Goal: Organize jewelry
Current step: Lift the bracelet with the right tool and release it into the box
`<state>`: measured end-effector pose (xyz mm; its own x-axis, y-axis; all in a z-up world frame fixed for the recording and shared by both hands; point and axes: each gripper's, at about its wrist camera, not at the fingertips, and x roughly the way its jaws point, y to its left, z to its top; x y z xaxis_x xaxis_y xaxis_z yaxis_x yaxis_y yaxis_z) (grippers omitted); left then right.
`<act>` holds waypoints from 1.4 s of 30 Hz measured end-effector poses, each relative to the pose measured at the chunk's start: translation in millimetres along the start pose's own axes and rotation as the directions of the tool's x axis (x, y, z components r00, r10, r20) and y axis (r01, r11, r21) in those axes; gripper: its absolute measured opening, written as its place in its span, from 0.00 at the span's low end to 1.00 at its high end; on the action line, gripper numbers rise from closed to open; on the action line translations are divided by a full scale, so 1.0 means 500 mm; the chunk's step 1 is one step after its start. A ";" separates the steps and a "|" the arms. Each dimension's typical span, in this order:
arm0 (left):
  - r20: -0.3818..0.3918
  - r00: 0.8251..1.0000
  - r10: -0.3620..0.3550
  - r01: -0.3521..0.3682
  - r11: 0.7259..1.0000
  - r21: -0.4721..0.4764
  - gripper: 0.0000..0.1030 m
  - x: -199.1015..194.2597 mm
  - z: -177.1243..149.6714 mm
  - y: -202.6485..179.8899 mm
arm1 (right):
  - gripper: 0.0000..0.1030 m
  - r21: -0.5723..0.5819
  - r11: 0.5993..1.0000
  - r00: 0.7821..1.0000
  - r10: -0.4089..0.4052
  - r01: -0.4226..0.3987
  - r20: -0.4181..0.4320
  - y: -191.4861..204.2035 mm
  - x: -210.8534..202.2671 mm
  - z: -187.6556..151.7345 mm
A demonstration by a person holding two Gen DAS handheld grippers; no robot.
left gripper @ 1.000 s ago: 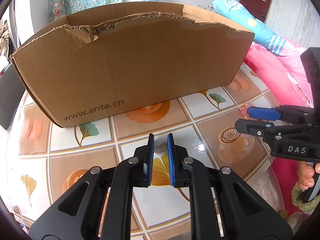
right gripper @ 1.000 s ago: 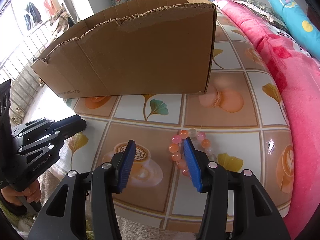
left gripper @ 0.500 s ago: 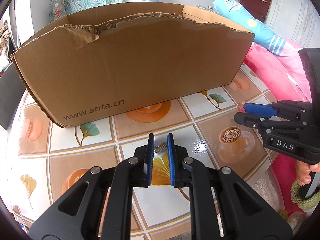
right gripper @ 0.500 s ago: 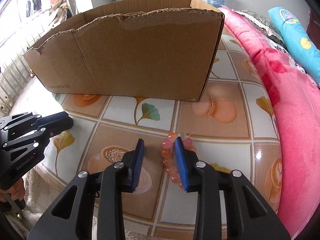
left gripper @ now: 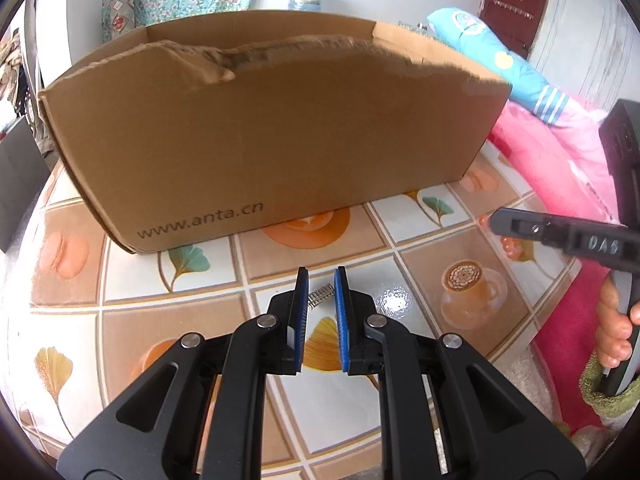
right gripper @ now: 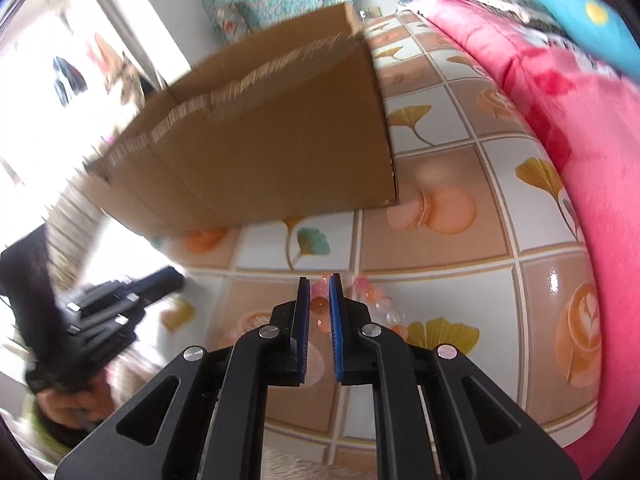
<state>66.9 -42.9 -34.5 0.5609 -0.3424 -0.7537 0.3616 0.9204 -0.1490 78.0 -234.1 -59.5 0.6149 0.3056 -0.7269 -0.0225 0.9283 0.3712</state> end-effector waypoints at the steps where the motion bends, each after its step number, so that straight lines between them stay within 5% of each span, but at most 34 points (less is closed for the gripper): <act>1: 0.010 1.000 -0.009 0.009 1.000 -0.003 0.12 -0.007 0.002 0.002 | 0.09 0.028 0.999 0.999 0.032 -0.032 0.017 -0.011 -0.011 0.005; 9: 0.088 0.990 -0.106 0.106 0.994 0.009 0.12 -0.099 0.029 -0.003 | 0.09 0.139 0.960 0.963 0.221 -0.242 0.154 -0.032 -0.096 0.026; 16: 0.184 0.958 -0.219 0.219 0.975 0.021 0.12 -0.197 0.105 -0.012 | 0.09 0.045 0.953 0.920 0.275 -0.298 0.279 0.021 -0.182 0.108; 22: 0.212 0.944 -0.252 0.246 0.968 0.055 0.12 -0.208 0.204 -0.016 | 0.10 -0.054 0.939 0.897 0.339 -0.338 0.283 0.074 -0.185 0.193; 28: 0.086 0.963 -0.257 0.256 0.967 0.023 0.12 -0.111 0.305 0.009 | 0.10 -0.110 0.947 0.937 0.316 -0.302 0.152 0.110 -0.084 0.278; 32: -0.054 0.953 -0.299 0.298 0.954 -0.037 0.12 -0.014 0.359 0.036 | 0.10 -0.097 0.950 0.947 0.307 -0.298 0.097 0.103 -0.031 0.300; 39: -0.319 0.876 -0.361 0.319 0.931 -0.179 0.12 0.170 0.406 0.064 | 0.10 -0.102 0.957 0.960 0.277 -0.271 0.050 0.091 0.007 0.319; 42: -0.371 0.860 -0.351 0.300 0.935 -0.188 0.12 0.216 0.413 0.060 | 0.10 -0.115 0.959 0.965 0.262 -0.258 0.024 0.089 0.016 0.327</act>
<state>292.1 -91.2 11.5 0.0789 -0.5468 -0.8336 0.3662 0.7936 -0.4859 210.8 -224.9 45.4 0.6065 0.5331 -0.5899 -0.2707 0.8361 0.4772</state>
